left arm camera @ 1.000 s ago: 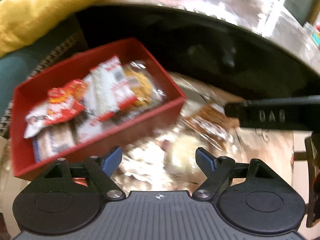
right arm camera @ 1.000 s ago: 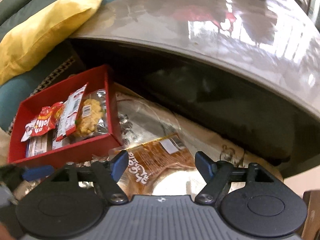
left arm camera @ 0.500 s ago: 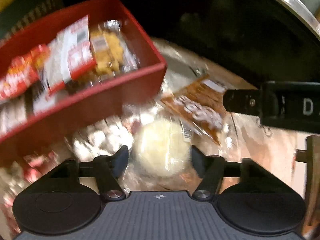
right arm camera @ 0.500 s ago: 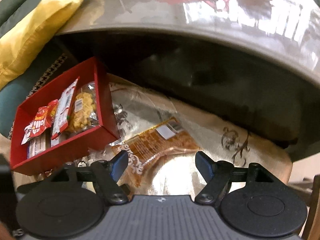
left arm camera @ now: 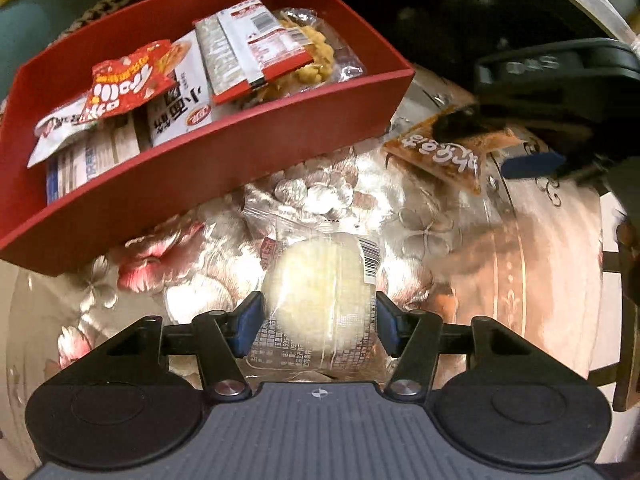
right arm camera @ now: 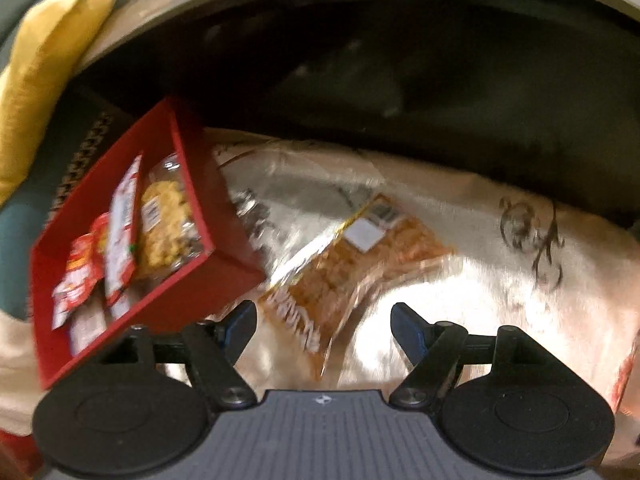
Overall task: Organize snacks
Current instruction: 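Grasp the round white bun packet with the left tool, then grasp the brown bread packet with the right tool while the left tool holds the bun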
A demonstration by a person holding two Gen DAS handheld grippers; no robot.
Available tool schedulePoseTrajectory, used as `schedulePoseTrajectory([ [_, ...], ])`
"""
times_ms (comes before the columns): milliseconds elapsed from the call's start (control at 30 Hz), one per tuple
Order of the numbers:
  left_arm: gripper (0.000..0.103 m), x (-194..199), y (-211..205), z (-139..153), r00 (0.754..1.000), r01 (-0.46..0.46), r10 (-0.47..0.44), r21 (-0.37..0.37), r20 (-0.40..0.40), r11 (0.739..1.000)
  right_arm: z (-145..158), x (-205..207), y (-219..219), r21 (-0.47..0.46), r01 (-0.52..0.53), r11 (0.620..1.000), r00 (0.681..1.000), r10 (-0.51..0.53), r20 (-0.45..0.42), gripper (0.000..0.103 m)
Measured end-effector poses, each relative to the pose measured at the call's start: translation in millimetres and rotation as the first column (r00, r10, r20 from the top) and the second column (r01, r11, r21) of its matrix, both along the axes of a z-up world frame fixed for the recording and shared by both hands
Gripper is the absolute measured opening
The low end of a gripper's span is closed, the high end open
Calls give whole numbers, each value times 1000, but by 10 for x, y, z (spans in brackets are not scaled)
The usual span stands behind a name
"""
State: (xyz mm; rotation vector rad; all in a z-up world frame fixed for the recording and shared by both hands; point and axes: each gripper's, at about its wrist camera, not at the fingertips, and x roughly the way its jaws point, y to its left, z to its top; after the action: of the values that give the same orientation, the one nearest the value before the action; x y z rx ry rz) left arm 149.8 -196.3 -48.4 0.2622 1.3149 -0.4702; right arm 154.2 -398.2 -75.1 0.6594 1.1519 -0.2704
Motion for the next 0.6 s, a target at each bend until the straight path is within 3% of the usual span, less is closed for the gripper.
schedulePoseTrajectory([
  [100,66,-6,36,-2,1000,18,-18,-6,-6,1000,-132,156,110,-82,-54,995,998,50,-46,70],
  [200,66,9,80,-11,1000,22,-22,-14,-20,1000,-229,263,245,-220,-138,966,990,126,-69,73],
  [300,66,-10,155,3,999,20,-20,-22,-32,1000,-219,262,265,-237,-224,945,974,207,-96,73],
  [433,66,-30,293,24,999,21,-22,-27,-36,999,-200,-10,281,-206,-404,892,913,377,-156,73],
  [533,68,-26,356,10,999,21,-23,-34,-38,999,-166,-363,401,-178,-601,779,798,572,-190,73],
  [567,67,-40,390,21,999,25,-26,-32,-36,999,-158,-466,383,-165,-611,774,790,583,-189,73],
  [600,68,-63,416,32,999,28,-29,-31,-33,999,-145,-538,338,-167,-593,788,803,564,-190,73],
])
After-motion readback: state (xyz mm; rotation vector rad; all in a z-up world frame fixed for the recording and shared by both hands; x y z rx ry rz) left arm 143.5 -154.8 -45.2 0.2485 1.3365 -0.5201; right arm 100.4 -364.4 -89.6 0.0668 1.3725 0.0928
